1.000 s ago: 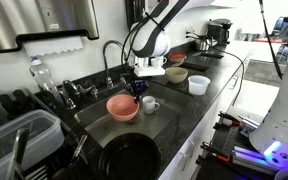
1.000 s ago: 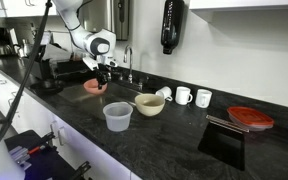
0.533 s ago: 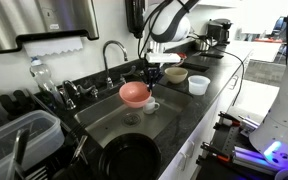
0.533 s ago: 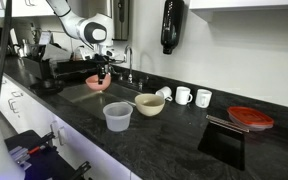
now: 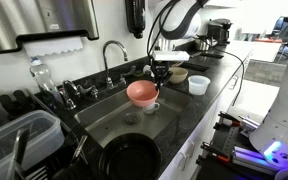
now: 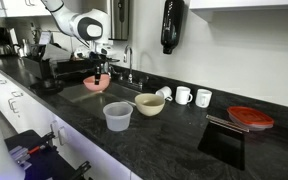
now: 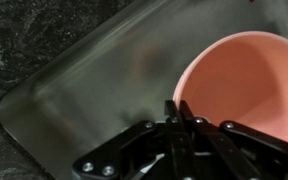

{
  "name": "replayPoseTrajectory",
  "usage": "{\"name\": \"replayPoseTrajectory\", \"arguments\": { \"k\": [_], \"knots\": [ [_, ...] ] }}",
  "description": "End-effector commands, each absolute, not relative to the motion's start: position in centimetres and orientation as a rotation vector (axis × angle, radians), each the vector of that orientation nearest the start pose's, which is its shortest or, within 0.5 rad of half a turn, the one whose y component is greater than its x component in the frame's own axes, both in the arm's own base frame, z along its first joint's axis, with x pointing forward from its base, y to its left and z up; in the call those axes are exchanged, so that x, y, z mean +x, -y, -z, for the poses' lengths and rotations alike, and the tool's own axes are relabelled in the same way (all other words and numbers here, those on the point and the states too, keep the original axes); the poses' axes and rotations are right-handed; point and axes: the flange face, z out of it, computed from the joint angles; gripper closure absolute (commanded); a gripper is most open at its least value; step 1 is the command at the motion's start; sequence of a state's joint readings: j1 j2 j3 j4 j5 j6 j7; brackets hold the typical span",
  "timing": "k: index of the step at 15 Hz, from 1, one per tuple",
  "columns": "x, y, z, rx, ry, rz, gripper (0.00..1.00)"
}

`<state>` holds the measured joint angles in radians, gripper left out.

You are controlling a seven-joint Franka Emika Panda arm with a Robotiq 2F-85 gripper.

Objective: Take the pink bowl from the sink and put it in the white bowl

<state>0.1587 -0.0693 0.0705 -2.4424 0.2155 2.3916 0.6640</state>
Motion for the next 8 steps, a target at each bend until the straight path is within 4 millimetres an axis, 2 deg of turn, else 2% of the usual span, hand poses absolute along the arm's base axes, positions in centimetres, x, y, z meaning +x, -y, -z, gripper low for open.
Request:
{"name": "replayPoseTrajectory", "arguments": {
  "k": [1,5,7,8],
  "knots": [
    [46.4,-11.0,-33.0,-2.873,-0.875,-0.069,0.96],
    [46.5,-10.4,-33.0,-2.849,-0.922,-0.090,0.99],
    [46.4,-8.1,-33.1,-2.796,-1.049,-0.092,0.99],
    [46.2,-6.2,-33.3,-2.761,-1.147,-0.078,0.99]
  ]
}}
